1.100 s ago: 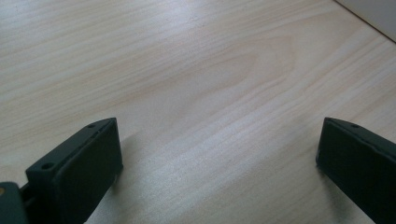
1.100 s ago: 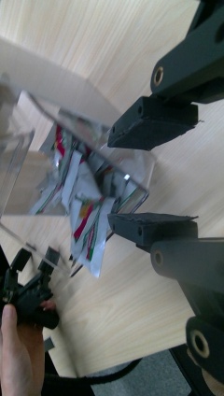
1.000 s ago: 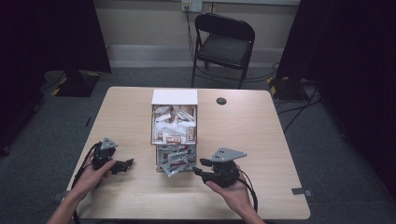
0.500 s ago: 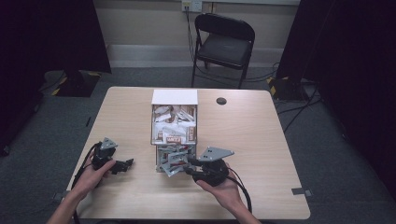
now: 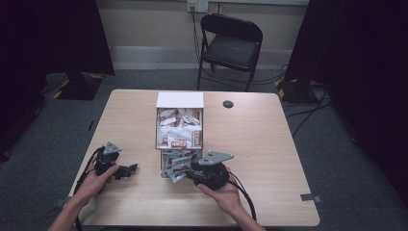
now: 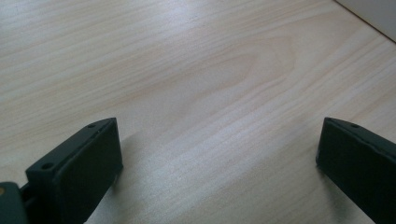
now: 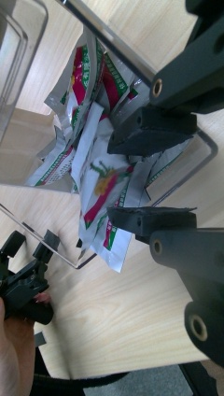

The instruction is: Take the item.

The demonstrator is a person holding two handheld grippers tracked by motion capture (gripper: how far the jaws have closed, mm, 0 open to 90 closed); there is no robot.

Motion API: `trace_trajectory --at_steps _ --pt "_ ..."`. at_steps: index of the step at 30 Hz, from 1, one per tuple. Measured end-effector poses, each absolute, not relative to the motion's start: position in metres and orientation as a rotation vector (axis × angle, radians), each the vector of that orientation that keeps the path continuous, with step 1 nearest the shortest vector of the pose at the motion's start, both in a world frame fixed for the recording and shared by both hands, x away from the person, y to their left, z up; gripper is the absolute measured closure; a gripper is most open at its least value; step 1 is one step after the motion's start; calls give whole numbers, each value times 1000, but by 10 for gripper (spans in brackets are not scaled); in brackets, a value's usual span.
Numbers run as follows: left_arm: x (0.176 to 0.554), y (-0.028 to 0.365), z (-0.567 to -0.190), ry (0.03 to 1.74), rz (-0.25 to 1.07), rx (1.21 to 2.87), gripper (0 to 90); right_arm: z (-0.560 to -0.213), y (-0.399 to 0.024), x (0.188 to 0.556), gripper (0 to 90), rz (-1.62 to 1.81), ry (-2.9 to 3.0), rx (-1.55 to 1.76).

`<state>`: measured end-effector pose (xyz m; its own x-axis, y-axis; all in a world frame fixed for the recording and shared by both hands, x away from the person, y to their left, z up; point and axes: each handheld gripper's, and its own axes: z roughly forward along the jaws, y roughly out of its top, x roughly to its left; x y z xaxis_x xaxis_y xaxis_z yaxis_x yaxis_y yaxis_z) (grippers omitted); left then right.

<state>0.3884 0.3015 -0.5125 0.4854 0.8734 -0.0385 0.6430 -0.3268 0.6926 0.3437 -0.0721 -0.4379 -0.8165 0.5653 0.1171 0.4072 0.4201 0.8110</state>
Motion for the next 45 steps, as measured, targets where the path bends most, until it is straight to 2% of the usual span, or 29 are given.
trace_trajectory --at_steps 4,7,12,28,34,37,43,45 --pt "388 301 -512 1246 457 2080 0 -439 -72 345 665 1356 2487 861" --pt "388 301 -512 1246 456 2080 0 -435 -75 344 615 1396 2462 862" --pt "388 301 -512 1246 456 2080 0 -435 -74 345 613 1398 2464 840" --pt "388 301 -512 1246 457 2080 0 -434 -52 344 681 1448 2483 748" --pt "388 301 -512 1247 456 2080 0 -439 -47 347 745 1436 2497 749" --pt "388 301 -512 1246 457 2080 0 -440 -48 349 820 1433 2503 750" --pt "388 301 -512 1247 456 2080 0 -441 -49 350 900 1443 2515 745" --pt "388 301 -512 1247 456 2080 0 -440 -50 350 900 1462 2515 748"
